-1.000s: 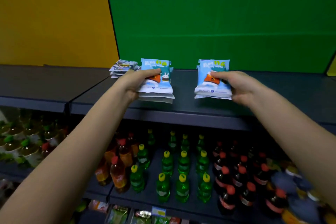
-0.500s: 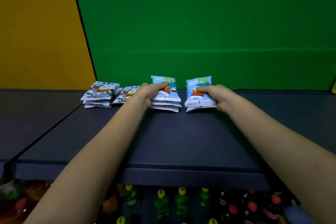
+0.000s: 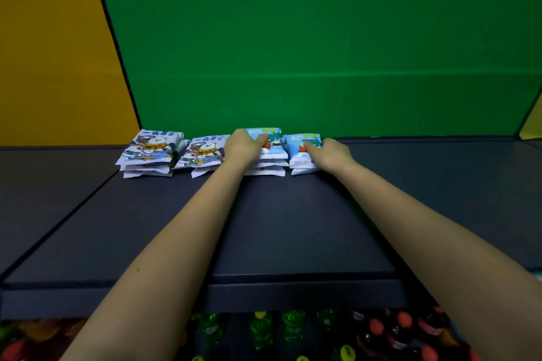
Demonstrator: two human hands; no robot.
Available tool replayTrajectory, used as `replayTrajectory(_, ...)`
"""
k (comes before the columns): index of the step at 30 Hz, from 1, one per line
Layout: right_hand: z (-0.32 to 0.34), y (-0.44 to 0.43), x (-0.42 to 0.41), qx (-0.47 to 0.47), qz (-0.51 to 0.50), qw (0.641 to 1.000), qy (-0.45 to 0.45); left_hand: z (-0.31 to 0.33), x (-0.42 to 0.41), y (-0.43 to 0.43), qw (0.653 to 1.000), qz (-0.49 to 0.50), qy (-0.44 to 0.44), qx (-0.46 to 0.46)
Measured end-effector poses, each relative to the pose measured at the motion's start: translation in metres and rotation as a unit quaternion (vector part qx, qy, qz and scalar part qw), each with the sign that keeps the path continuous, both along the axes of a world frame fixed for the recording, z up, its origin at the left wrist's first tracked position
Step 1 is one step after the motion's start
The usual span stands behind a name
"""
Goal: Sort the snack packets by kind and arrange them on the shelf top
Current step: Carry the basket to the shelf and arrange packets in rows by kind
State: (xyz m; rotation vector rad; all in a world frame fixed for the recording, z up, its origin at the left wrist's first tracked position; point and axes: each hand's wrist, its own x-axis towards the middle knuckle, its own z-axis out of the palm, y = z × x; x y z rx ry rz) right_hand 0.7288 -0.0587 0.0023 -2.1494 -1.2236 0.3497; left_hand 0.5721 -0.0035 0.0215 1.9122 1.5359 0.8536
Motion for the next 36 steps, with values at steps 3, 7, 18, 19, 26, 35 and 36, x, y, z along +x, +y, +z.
replayTrajectory(3,0.006,-0.008,-0.003,-0.018,0.000,0.999,-0.050,0.001,0.000,-0.002,0.996,0.014,0.064,0.066)
replayTrajectory(7,0.024,-0.043,-0.002,0.020,0.015,0.995,-0.095,0.011,-0.012,-0.016,0.977,-0.014,0.082,0.195)
replayTrajectory(18,0.032,-0.251,-0.026,0.169,0.002,0.975,-0.147,0.007,-0.089,-0.141,0.921,-0.137,0.088,0.354)
replayTrajectory(19,0.025,-0.271,-0.027,0.175,-0.007,0.972,-0.158,0.001,-0.093,-0.154,0.916,-0.141,0.082,0.366)
replayTrajectory(26,-0.048,-0.393,-0.022,0.156,-0.081,0.965,-0.194,-0.051,-0.100,-0.243,0.909,-0.183,0.082,0.364)
replayTrajectory(35,-0.136,-0.558,-0.007,0.100,-0.143,0.974,-0.147,-0.137,-0.080,-0.358,0.912,-0.243,0.188,0.273)
replayTrajectory(36,-0.146,-0.580,-0.004,0.099,-0.149,0.975,-0.135,-0.150,-0.078,-0.376,0.914,-0.244,0.202,0.253)
